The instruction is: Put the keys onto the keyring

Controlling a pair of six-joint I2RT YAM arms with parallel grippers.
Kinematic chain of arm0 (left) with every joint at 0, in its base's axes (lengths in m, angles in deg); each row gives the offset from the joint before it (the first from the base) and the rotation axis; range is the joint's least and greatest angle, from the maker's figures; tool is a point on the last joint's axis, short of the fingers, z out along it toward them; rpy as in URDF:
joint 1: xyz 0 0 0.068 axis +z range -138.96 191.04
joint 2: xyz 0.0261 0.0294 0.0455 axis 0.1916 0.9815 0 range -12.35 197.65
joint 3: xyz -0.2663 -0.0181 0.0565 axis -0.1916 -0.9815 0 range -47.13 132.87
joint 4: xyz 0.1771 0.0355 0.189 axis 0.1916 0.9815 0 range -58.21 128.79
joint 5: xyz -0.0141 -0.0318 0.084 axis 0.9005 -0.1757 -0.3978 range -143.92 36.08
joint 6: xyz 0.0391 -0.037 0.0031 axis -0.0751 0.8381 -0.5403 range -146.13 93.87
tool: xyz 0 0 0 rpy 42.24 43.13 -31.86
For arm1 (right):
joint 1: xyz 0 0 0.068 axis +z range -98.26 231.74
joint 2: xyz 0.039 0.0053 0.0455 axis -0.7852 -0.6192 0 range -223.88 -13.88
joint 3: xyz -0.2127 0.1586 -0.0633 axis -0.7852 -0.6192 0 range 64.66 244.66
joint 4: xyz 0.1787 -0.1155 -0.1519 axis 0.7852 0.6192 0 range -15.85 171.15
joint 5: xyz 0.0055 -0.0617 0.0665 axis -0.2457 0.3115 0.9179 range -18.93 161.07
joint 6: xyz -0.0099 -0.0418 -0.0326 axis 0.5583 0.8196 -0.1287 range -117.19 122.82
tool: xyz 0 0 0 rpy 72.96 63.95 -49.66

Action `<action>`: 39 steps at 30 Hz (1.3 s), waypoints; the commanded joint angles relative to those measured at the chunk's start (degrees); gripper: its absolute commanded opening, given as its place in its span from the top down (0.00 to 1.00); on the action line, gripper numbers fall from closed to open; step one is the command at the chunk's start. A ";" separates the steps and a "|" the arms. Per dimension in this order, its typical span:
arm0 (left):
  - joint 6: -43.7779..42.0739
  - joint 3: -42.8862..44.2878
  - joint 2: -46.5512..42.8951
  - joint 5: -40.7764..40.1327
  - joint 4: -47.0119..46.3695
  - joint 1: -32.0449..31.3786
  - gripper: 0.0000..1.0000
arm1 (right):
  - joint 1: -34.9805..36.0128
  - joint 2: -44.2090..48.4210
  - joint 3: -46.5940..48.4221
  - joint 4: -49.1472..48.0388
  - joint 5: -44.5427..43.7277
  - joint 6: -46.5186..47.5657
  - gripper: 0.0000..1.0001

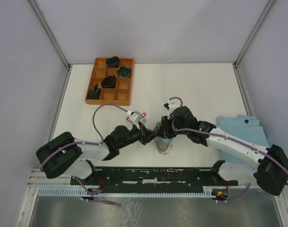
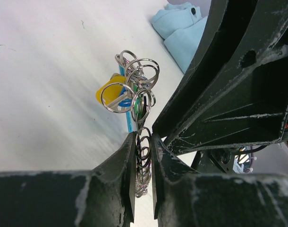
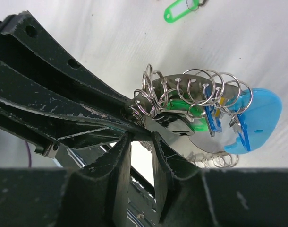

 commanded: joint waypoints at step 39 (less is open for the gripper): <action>2.10 -7.97 -9.89 -1.20 12.49 6.88 0.59 | -0.06 -18.23 11.78 11.18 6.49 8.44 0.57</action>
